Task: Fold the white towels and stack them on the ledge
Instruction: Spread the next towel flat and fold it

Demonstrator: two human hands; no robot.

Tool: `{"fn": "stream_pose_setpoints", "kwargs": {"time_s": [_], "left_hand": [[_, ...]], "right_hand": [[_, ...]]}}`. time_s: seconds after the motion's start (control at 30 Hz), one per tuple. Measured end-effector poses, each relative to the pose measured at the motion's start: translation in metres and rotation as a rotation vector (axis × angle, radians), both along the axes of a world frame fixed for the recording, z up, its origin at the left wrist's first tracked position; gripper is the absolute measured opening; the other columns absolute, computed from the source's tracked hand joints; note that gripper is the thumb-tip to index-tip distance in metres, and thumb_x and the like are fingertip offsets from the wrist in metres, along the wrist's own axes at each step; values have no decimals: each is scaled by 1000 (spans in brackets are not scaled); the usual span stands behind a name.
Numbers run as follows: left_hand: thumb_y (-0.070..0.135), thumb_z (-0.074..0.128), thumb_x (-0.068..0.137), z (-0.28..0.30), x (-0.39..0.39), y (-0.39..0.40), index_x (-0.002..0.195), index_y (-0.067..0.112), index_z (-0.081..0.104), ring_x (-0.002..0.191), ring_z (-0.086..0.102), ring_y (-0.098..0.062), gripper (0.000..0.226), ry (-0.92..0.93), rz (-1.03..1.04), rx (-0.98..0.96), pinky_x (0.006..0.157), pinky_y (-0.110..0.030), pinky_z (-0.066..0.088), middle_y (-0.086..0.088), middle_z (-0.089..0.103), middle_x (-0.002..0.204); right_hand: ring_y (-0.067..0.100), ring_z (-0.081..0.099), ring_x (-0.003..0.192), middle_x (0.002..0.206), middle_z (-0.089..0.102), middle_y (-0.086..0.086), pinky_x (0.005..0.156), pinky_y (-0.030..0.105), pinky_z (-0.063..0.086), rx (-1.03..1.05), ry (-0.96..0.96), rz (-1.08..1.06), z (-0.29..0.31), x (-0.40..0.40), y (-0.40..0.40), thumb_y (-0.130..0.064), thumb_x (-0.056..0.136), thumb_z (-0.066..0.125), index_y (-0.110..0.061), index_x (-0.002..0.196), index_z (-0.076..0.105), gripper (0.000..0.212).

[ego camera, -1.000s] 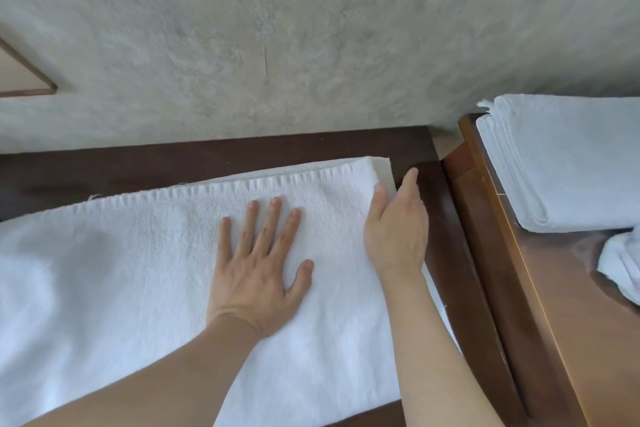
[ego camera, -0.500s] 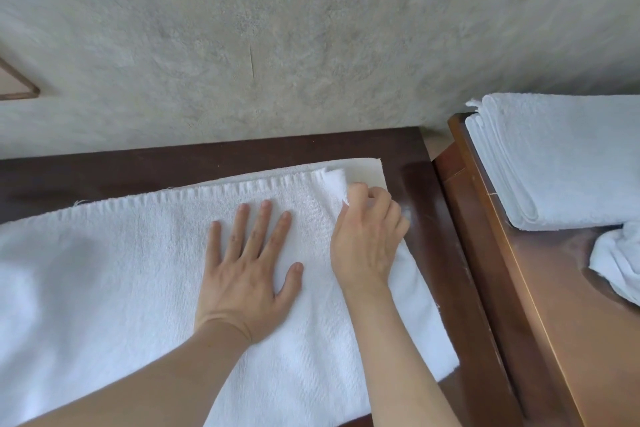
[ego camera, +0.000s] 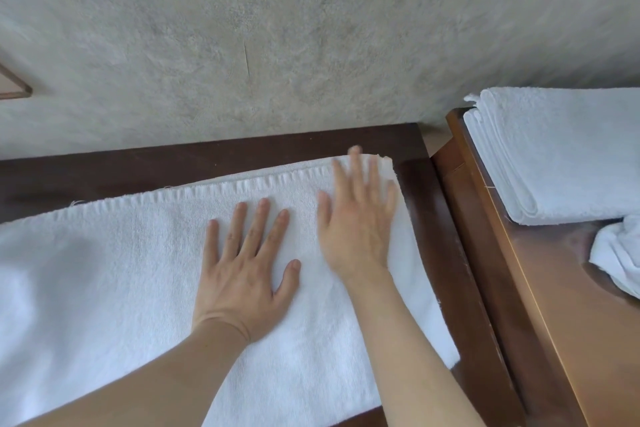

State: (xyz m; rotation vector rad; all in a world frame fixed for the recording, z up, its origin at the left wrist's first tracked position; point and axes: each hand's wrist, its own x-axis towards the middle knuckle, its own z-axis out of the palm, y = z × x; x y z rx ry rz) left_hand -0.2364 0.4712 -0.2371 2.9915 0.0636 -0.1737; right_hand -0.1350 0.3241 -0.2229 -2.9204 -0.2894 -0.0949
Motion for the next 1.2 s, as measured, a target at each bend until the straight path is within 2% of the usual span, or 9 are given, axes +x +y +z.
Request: {"fn": "stream_pose_setpoints", "kwargs": {"time_s": [0.1, 0.33, 0.43, 0.53, 0.7, 0.8, 0.87, 1.1, 1.2], "left_hand": [[62, 11, 98, 0, 0, 0, 160, 30, 4, 155, -2, -23, 70, 5, -3, 1, 121, -58, 9, 3, 0, 168], [65, 6, 96, 1, 0, 1, 159, 33, -2, 154, -6, -23, 71, 9, 8, 14, 122, -55, 2, 5, -5, 168], [66, 5, 95, 2, 0, 0, 159, 34, -2, 154, -8, -22, 72, 2, 14, 3, 122, -55, 1, 6, -7, 168], [67, 4, 95, 2, -1, 0, 159, 34, -1, 154, -9, -21, 73, 0, 16, -3, 123, -53, -1, 6, -7, 167], [65, 13, 96, 2, 0, 1, 159, 33, -3, 154, -11, -22, 73, -14, 17, 2, 123, -53, -3, 5, -8, 167], [65, 15, 95, 0, -1, 0, 159, 33, -1, 154, -11, -21, 74, -26, 21, -1, 123, -53, -3, 5, -7, 168], [65, 17, 95, 0, -1, 1, 159, 33, 0, 154, -10, -21, 74, -24, 27, -3, 123, -53, -2, 6, -6, 168], [65, 15, 95, 0, -1, 1, 159, 34, -1, 154, -10, -23, 74, -31, 22, -10, 123, -54, -2, 4, -4, 168], [66, 13, 95, 0, -1, 1, 159, 34, -2, 154, -10, -22, 73, -35, 25, -11, 123, -53, -3, 5, -4, 168]], "right_hand": [[21, -6, 155, 169, 0, -1, 124, 50, 1, -41, 151, 121, -10, -9, -7, -55, 103, 16, -34, 160, 10, 61], [27, -8, 154, 168, -8, 2, 122, 57, -5, -65, 201, -186, -2, 9, -33, -59, 102, 10, -29, 160, -2, 67], [25, -7, 154, 168, -4, 2, 123, 53, -5, 15, 148, -1, -1, -36, -9, -60, 102, 15, -30, 160, 5, 66], [21, -9, 154, 168, -3, 1, 124, 50, 2, -68, 196, 100, -5, -71, -15, -59, 102, 13, -34, 160, 4, 63], [26, -5, 155, 168, -1, 8, 124, 51, 3, -86, 210, -337, -1, -71, -52, -55, 103, 10, -25, 161, 0, 66], [23, -4, 155, 168, 0, 5, 125, 49, 2, 29, 165, -124, 0, -106, -23, -57, 105, 13, -25, 161, 3, 65], [23, -1, 155, 168, 4, 5, 125, 51, 7, -21, 176, 46, -4, -129, -21, -57, 105, 16, -31, 161, 8, 62], [29, -1, 155, 168, 1, 7, 123, 55, 5, -149, 199, -237, 0, -123, -83, -60, 102, 9, -27, 161, 1, 68], [27, -2, 155, 168, 3, 7, 124, 54, 4, -62, 158, -24, 0, -133, -57, -60, 103, 17, -26, 161, 3, 68]]}}
